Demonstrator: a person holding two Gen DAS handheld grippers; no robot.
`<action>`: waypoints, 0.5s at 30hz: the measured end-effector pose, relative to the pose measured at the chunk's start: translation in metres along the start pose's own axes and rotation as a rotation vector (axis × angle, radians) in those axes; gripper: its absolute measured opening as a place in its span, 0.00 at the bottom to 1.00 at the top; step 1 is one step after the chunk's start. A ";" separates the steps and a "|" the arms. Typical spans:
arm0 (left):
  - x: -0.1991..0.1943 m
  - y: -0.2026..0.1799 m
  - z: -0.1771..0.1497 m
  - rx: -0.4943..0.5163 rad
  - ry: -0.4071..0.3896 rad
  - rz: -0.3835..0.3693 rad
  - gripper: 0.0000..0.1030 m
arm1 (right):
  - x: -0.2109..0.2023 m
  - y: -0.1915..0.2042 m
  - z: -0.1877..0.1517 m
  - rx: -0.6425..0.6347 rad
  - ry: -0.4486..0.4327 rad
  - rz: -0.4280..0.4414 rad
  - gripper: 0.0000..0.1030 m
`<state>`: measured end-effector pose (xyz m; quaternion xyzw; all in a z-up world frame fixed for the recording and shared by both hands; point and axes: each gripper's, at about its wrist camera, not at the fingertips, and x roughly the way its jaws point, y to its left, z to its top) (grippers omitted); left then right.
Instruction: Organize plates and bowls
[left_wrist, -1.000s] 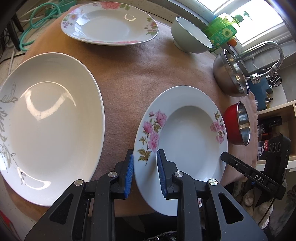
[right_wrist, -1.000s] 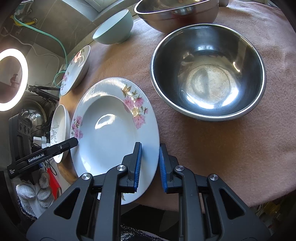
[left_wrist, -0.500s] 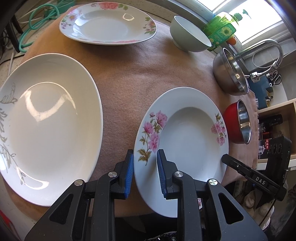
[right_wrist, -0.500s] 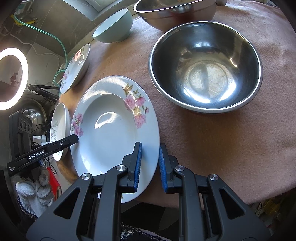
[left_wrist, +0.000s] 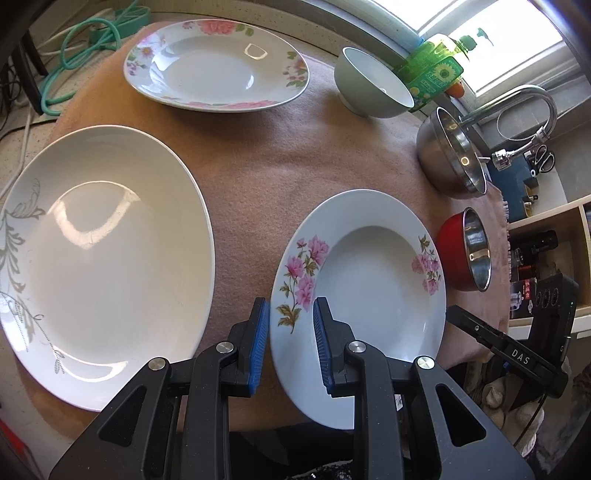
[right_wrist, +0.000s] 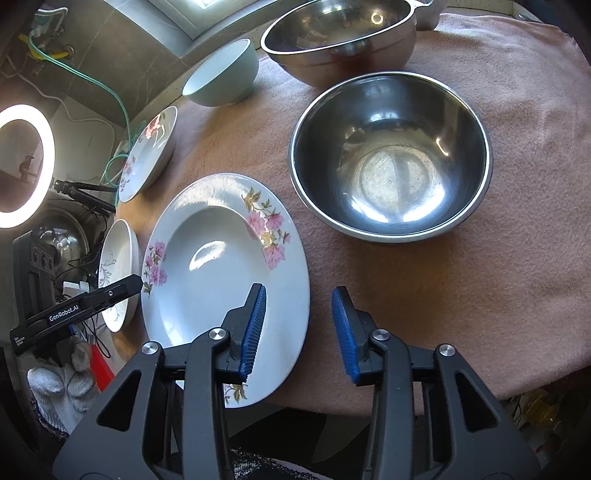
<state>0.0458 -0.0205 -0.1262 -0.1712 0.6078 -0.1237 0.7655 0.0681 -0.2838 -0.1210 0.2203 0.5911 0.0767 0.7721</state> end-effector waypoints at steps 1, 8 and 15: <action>-0.002 0.000 0.001 -0.001 -0.003 -0.005 0.22 | -0.002 0.002 0.000 -0.001 -0.005 0.002 0.37; -0.015 -0.001 0.009 0.019 -0.034 -0.023 0.22 | -0.010 0.026 0.007 -0.037 -0.052 0.007 0.40; -0.031 0.020 0.031 0.010 -0.074 -0.021 0.22 | -0.007 0.052 0.028 -0.039 -0.092 0.029 0.45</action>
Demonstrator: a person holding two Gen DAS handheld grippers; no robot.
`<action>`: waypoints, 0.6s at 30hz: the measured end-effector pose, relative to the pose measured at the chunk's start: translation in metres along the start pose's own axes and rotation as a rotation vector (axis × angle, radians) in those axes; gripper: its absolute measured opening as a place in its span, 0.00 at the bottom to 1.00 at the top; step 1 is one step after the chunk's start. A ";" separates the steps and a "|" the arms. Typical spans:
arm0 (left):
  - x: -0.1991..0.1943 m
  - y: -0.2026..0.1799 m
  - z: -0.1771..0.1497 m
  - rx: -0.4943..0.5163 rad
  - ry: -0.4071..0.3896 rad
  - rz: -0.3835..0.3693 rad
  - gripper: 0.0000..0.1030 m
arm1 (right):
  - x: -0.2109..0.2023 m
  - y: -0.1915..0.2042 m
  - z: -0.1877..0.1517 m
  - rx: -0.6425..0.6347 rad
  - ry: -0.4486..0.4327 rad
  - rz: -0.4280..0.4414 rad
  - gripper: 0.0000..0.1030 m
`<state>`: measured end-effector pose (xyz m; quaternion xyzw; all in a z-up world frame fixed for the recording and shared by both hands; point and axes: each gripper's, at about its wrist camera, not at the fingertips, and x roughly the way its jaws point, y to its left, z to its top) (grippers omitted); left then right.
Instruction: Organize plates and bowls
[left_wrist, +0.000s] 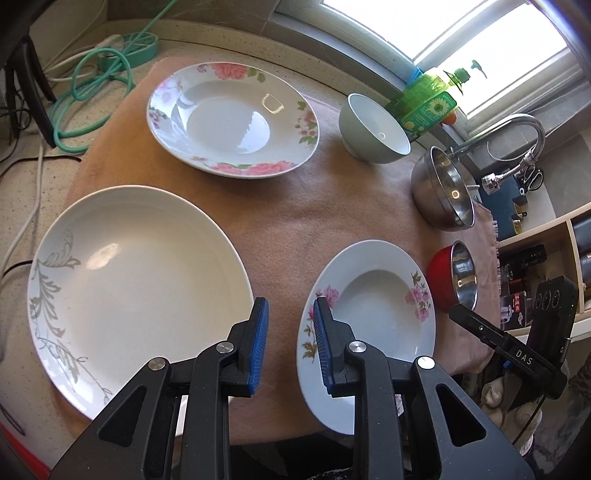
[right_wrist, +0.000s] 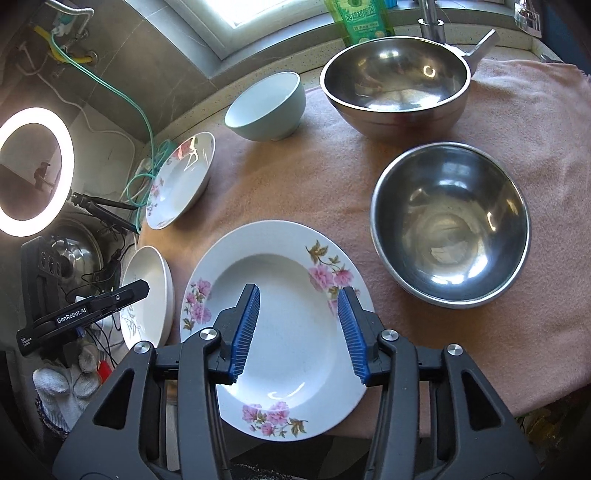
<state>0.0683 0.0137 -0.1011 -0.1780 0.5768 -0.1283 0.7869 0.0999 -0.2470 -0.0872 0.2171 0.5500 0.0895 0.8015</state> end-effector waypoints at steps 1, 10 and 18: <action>-0.002 0.005 0.005 -0.003 -0.006 0.001 0.22 | 0.002 0.005 0.004 -0.003 -0.004 0.004 0.45; -0.016 0.053 0.056 -0.014 -0.067 0.051 0.35 | 0.029 0.047 0.035 -0.031 -0.017 0.016 0.45; -0.002 0.078 0.106 0.004 -0.084 0.090 0.35 | 0.063 0.076 0.066 -0.006 -0.009 0.038 0.45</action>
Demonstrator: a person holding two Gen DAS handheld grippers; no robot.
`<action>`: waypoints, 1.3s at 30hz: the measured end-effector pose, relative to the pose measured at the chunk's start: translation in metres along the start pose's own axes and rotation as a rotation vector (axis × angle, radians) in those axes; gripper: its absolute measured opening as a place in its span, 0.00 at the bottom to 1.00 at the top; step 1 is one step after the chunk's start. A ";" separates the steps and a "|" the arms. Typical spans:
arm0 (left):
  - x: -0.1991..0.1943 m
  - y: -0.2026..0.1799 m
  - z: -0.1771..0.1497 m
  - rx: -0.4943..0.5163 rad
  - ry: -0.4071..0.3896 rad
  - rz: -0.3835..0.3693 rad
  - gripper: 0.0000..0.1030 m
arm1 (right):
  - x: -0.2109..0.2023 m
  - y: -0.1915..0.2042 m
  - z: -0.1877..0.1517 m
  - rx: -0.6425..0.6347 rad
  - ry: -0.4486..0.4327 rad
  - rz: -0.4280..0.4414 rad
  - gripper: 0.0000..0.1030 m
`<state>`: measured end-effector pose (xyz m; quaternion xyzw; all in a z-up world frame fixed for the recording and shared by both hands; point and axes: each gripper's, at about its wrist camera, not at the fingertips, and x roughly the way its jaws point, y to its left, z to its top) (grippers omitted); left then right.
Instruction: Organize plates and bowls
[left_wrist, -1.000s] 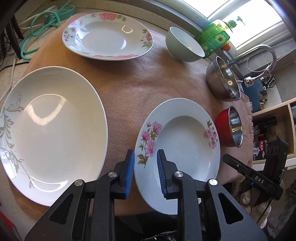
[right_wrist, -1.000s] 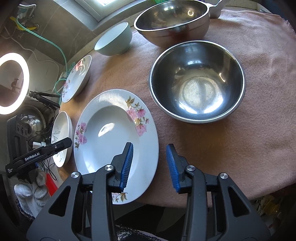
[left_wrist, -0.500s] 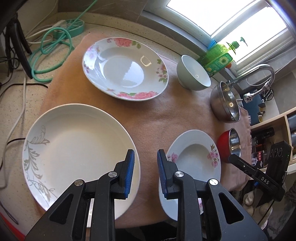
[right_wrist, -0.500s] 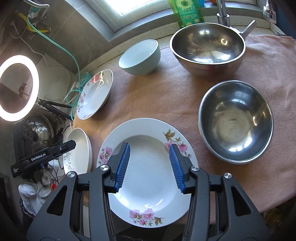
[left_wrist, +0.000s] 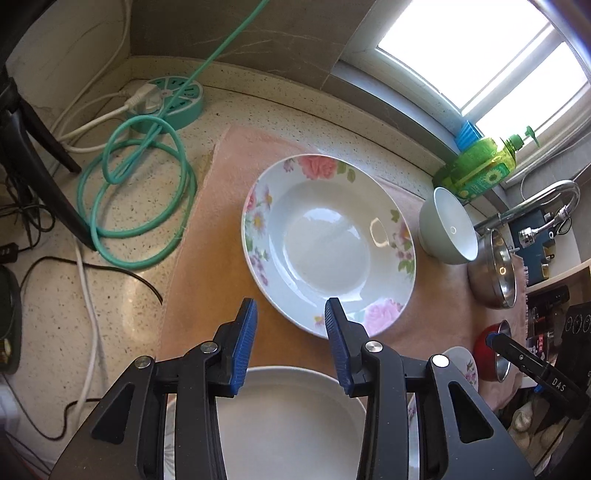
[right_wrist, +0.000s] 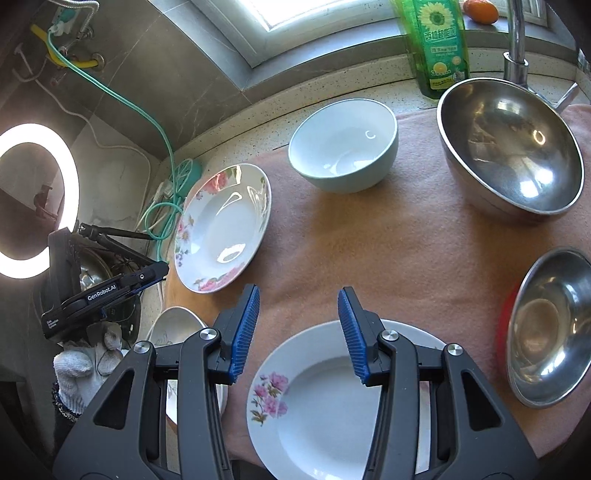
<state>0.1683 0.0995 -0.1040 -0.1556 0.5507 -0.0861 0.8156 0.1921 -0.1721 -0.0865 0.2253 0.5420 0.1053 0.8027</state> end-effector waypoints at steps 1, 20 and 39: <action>0.003 0.003 0.006 -0.005 -0.002 0.002 0.35 | 0.005 0.003 0.003 0.000 0.005 -0.001 0.45; 0.050 0.036 0.071 -0.075 0.030 -0.010 0.35 | 0.080 0.018 0.048 0.033 0.093 0.012 0.45; 0.059 0.028 0.073 -0.052 0.061 -0.040 0.16 | 0.116 0.031 0.054 0.003 0.169 0.005 0.13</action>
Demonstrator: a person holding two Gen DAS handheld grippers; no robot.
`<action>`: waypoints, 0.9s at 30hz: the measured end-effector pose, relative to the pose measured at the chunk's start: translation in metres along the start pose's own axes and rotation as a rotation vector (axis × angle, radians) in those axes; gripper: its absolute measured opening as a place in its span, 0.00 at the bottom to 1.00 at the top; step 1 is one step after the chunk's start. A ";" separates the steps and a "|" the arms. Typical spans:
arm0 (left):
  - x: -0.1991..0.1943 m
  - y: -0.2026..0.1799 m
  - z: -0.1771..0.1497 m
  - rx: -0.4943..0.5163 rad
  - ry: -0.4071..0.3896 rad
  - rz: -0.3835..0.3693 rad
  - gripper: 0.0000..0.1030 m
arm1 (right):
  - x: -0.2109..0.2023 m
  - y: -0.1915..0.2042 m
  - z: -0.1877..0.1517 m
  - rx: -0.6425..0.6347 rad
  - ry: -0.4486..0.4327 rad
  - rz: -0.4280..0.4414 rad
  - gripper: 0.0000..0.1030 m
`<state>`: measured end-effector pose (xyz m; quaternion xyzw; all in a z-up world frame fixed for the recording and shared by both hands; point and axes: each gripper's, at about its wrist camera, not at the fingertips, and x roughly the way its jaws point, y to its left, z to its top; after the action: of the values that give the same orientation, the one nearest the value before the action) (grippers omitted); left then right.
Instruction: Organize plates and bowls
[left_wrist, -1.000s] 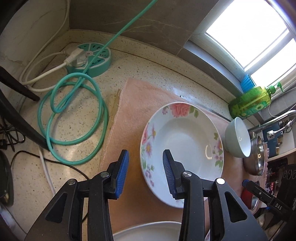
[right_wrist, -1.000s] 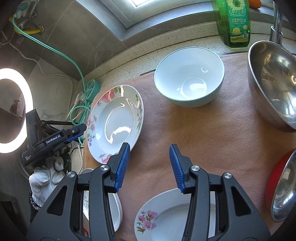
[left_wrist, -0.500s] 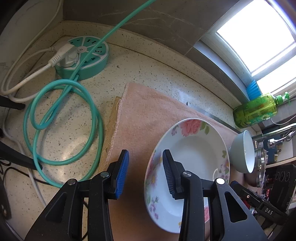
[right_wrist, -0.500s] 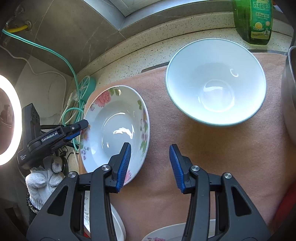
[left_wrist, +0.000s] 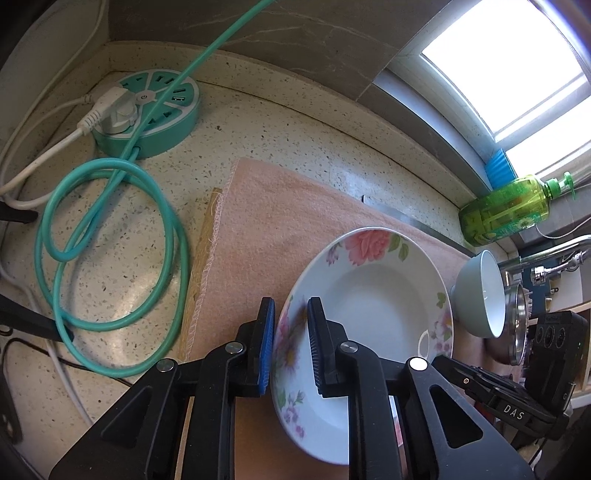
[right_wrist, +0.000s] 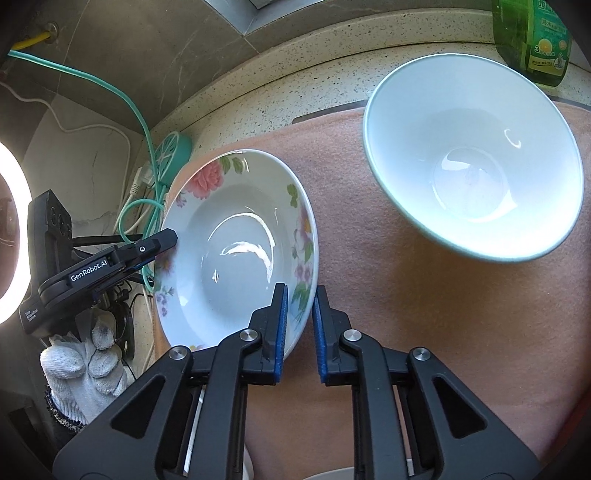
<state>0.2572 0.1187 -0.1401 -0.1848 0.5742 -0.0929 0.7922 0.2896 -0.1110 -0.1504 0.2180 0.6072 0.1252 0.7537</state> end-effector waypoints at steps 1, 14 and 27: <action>0.000 0.000 0.000 0.003 0.000 0.001 0.16 | 0.000 0.001 0.000 -0.001 -0.001 -0.004 0.13; -0.006 -0.007 -0.012 0.000 -0.005 0.001 0.15 | -0.004 0.001 -0.003 -0.014 -0.001 -0.026 0.13; -0.017 -0.029 -0.034 0.021 -0.005 -0.012 0.15 | -0.033 -0.006 -0.020 -0.029 -0.030 -0.019 0.13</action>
<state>0.2215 0.0919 -0.1230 -0.1802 0.5701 -0.1029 0.7950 0.2620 -0.1280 -0.1283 0.2033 0.5959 0.1234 0.7670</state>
